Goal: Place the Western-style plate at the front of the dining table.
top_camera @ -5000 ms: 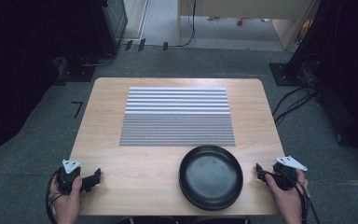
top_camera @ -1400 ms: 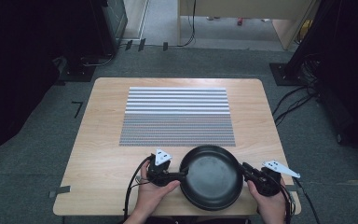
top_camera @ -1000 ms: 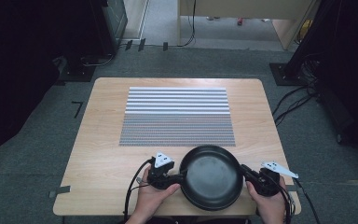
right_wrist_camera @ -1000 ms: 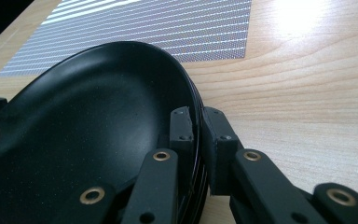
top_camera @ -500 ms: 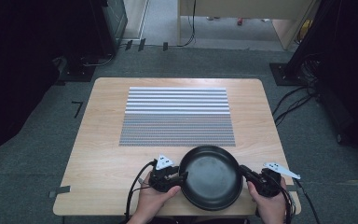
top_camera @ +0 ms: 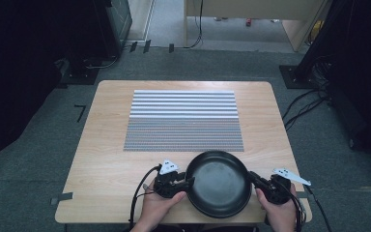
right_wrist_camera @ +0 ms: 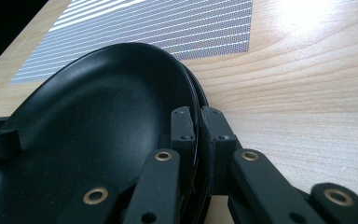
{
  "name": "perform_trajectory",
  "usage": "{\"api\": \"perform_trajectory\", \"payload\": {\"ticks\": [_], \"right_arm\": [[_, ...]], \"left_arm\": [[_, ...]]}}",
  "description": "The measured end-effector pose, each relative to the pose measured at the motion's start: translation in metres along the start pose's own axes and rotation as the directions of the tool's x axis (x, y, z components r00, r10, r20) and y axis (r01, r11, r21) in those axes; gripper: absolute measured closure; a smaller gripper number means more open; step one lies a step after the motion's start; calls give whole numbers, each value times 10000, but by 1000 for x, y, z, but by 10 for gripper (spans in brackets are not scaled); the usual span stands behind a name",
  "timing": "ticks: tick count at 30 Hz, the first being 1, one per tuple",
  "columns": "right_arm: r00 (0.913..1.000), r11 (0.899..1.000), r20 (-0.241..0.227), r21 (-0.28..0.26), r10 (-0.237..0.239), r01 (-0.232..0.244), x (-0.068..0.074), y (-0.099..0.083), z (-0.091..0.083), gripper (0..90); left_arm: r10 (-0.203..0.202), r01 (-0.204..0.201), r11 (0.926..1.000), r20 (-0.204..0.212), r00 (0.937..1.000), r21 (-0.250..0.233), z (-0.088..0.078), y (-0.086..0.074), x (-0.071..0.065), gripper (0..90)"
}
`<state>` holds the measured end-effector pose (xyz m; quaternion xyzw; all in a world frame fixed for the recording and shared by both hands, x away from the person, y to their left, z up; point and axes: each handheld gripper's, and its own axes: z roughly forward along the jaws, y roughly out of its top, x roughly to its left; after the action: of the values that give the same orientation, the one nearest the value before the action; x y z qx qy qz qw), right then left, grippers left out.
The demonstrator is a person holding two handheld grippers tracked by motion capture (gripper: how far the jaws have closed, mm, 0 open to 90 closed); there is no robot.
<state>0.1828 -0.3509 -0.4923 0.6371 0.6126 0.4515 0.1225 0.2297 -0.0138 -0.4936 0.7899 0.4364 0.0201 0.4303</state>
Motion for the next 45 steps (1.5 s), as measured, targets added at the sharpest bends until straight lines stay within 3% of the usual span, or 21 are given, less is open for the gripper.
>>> {"api": "perform_trajectory", "payload": {"ticks": [6,34,45], "right_arm": [[9996,9997,-145,-66,227,-228,-2,-1,0,848],[9981,9993,-492,-80,361,-365,4,-4,12,839],[9968,9998,-775,20,213,-212,10,-6,15,836]], "left_arm": [[-58,58,10000,-1,10000,-9,0,0,0,588],[-274,277,9996,391,9989,-58,-3,3,5,578],[-429,433,9988,169,9989,-244,-13,7,10,589]]}}
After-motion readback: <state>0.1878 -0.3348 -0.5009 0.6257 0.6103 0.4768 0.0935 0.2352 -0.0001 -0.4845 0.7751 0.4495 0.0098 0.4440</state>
